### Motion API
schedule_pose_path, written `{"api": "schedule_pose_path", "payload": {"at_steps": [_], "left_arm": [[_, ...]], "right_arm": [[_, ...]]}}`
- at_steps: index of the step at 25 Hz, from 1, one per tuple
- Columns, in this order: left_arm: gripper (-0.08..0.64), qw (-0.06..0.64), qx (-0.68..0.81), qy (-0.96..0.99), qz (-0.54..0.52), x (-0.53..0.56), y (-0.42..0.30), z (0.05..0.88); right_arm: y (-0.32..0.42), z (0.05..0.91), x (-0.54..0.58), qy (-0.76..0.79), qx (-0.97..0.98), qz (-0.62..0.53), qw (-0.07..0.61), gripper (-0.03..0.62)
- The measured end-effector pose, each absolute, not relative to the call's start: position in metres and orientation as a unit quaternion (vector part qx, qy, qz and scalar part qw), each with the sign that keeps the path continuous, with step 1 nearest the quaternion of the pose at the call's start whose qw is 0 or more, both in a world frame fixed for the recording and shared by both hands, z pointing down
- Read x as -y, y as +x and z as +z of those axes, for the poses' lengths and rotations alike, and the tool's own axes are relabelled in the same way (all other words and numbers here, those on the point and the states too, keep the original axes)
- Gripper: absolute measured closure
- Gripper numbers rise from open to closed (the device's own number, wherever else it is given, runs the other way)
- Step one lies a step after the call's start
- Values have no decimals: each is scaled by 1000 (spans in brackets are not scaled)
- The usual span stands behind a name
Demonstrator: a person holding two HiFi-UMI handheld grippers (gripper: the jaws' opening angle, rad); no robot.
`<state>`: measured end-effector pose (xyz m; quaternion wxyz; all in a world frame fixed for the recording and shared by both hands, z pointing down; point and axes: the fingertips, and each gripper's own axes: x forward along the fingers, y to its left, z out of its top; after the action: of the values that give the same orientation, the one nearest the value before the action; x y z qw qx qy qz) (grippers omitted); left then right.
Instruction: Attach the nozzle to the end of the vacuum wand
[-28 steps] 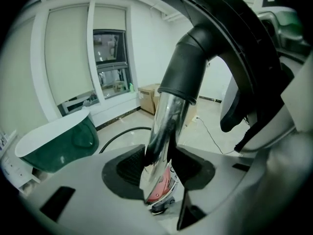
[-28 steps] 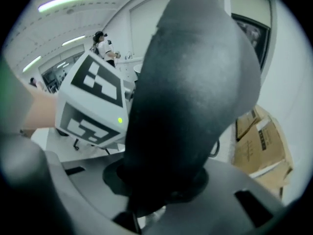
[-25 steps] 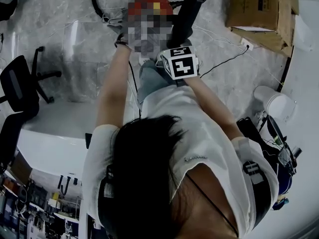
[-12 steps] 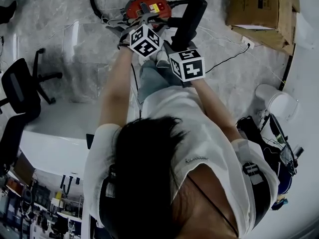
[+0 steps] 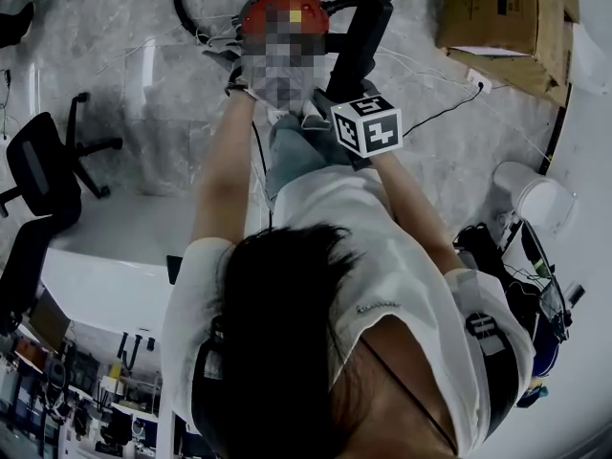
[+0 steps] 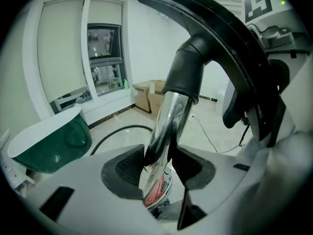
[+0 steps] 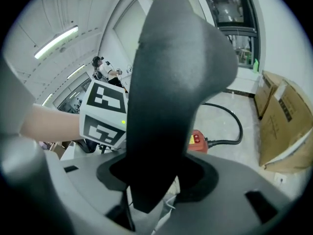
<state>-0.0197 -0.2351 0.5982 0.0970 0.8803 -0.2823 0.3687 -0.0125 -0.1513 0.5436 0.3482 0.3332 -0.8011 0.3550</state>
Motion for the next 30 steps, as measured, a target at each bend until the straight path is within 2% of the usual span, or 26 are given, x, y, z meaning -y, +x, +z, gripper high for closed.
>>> {"api": "schedule_pose_path", "payload": {"at_steps": [11, 16, 30], "left_arm": [[387, 90, 269, 878, 386, 231, -6, 608], [387, 89, 263, 878, 391, 219, 1, 614], [382, 84, 249, 876, 405, 196, 17, 631]], "right_arm": [[26, 529, 154, 357, 815, 356, 285, 267], [51, 514, 152, 387, 819, 335, 258, 261], [91, 514, 133, 426, 796, 360, 236, 261]]}}
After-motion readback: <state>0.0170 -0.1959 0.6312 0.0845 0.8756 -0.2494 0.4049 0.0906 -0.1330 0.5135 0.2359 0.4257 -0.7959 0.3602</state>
